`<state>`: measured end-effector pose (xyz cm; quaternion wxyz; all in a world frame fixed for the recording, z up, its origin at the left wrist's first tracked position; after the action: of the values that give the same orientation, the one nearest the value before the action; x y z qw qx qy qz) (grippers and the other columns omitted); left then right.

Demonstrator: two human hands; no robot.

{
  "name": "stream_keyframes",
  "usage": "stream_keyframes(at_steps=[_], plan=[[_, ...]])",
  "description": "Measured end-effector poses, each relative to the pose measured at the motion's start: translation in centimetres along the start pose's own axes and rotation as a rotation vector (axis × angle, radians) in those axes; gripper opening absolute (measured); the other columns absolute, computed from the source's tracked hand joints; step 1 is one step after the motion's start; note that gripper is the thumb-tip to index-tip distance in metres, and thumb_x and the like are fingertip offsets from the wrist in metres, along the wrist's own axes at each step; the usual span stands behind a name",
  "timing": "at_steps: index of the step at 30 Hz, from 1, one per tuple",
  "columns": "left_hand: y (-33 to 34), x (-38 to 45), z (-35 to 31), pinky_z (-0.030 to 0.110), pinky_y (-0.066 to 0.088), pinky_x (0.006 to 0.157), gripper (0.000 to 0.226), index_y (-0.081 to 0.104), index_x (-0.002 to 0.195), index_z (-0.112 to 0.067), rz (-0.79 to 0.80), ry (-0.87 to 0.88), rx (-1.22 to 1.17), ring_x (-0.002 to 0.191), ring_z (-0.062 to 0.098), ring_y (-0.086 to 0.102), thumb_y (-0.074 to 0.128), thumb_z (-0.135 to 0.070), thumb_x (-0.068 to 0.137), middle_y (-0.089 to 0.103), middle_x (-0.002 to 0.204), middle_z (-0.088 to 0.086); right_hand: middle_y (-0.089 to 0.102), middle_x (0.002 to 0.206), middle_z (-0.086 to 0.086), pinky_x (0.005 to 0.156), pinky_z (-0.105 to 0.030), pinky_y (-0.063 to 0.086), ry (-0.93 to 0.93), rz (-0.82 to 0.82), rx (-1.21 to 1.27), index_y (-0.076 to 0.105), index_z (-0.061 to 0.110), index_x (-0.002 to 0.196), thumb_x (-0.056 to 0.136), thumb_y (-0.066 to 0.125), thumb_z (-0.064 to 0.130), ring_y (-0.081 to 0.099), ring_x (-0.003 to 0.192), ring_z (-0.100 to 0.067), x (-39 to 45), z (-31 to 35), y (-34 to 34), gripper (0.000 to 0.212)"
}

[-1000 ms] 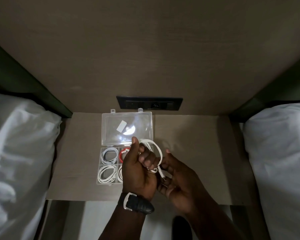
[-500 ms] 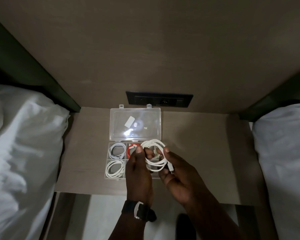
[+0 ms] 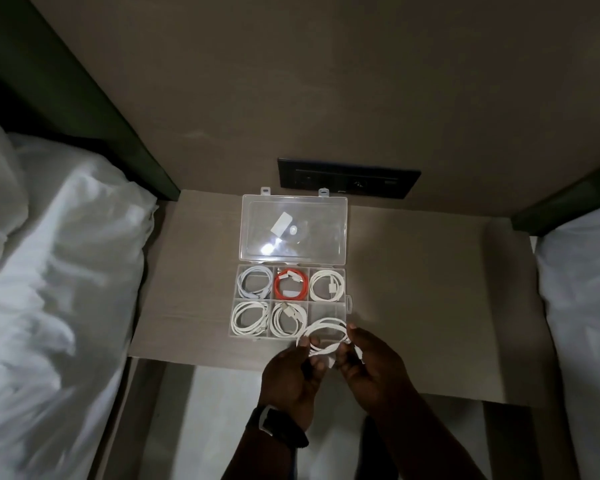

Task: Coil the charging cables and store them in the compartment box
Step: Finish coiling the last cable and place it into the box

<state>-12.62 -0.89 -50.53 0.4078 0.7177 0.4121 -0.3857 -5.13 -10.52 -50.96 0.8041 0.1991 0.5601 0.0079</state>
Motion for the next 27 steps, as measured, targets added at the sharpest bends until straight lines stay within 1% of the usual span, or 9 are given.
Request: stream_keyframes(at_steps=[5,7,9,11,13,17,20,24,27], plan=[[0.5,2.7,0.8,0.019,0.053,0.046,0.022,0.061,0.079,-0.007,-0.154,0.056,0.070,0.063,0.016,0.062,0.050,-0.006,0.097,0.064,0.072,0.008,0.055,0.071,-0.003,0.046,-0.016,0.048,-0.214,-0.153,-0.200,0.063,0.006,0.093,0.094,0.059,0.004,0.052,0.058,-0.012,2.2,1.1,-0.3,0.006],[0.8,3.6,0.6,0.023,0.053,0.046,0.025,0.061,0.071,-0.007,-0.205,0.123,0.088,0.049,0.014,0.061,0.056,-0.007,0.095,0.063,0.053,0.005,0.059,0.069,-0.004,0.049,-0.018,0.050,-0.271,-0.205,-0.224,0.067,0.001,0.097,0.091,0.063,0.001,0.055,0.057,-0.012,2.7,1.7,0.0,0.008],[0.9,4.3,0.6,0.028,0.053,0.052,0.020,0.061,0.071,-0.003,-0.232,0.174,0.092,0.039,0.013,0.057,0.061,-0.006,0.091,0.061,0.045,0.003,0.064,0.071,-0.006,0.051,-0.020,0.052,-0.283,-0.263,-0.186,0.070,0.005,0.083,0.086,0.069,-0.003,0.059,0.058,-0.013,3.2,2.0,0.2,0.009],[0.9,4.5,0.6,0.029,0.053,0.052,0.007,0.061,0.084,0.001,-0.281,0.229,0.140,0.041,0.014,0.060,0.065,-0.004,0.087,0.066,0.059,0.010,0.066,0.073,-0.008,0.056,-0.023,0.053,-0.304,-0.302,-0.198,0.069,0.008,0.074,0.083,0.071,-0.005,0.061,0.059,-0.015,3.9,2.2,0.3,0.016],[0.8,4.5,0.4,0.028,0.053,0.048,0.012,0.057,0.091,-0.003,-0.335,0.308,0.190,0.054,0.021,0.064,0.065,0.002,0.083,0.066,0.074,0.014,0.068,0.073,-0.008,0.058,-0.025,0.053,-0.330,-0.335,-0.233,0.070,0.008,0.073,0.081,0.072,-0.005,0.062,0.058,-0.015,4.4,2.4,0.1,0.015],[1.1,4.6,-0.1,0.029,0.049,0.051,0.024,0.062,0.071,-0.013,-0.214,0.498,0.330,0.057,0.019,0.060,0.051,0.003,0.086,0.064,0.070,0.010,0.070,0.066,-0.003,0.051,-0.023,0.054,-0.391,-0.415,-0.354,0.070,0.013,0.067,0.078,0.076,-0.002,0.062,0.048,-0.009,4.8,2.8,-0.7,0.019],[1.0,4.9,0.0,0.042,0.056,0.076,0.017,0.070,0.088,-0.003,-0.248,0.516,0.589,0.079,0.028,0.069,0.054,0.002,0.090,0.073,0.088,0.018,0.069,0.059,-0.002,0.052,-0.029,0.054,-0.466,-0.443,-0.476,0.069,0.017,0.060,0.074,0.079,0.000,0.059,0.038,-0.008,4.9,3.1,-0.7,0.024],[1.4,4.4,-1.4,0.050,0.054,0.083,0.016,0.071,0.089,0.002,-0.255,0.597,0.894,0.090,0.041,0.067,0.065,-0.012,0.085,0.070,0.090,0.024,0.074,0.067,-0.009,0.062,-0.042,0.060,-0.545,-0.434,-0.661,0.068,0.016,0.059,0.070,0.078,0.008,0.070,0.055,-0.027,5.3,3.4,-0.3,0.017],[1.8,4.0,-2.0,0.040,0.050,0.087,0.019,0.074,0.098,-0.005,-0.256,0.698,1.156,0.098,0.035,0.064,0.067,-0.018,0.086,0.068,0.101,0.021,0.073,0.081,-0.015,0.072,-0.048,0.061,-0.605,-0.408,-0.887,0.070,0.014,0.064,0.070,0.076,0.014,0.072,0.073,-0.034,5.5,3.7,0.6,0.008]])
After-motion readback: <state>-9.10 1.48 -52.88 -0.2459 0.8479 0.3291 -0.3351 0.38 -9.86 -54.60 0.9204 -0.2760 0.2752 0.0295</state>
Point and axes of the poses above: each hand's wrist, its own x-axis towards the middle knuckle, its own y-axis out of the palm, z = x × y, the point moved 6 cm from there along x, towards the middle knuckle
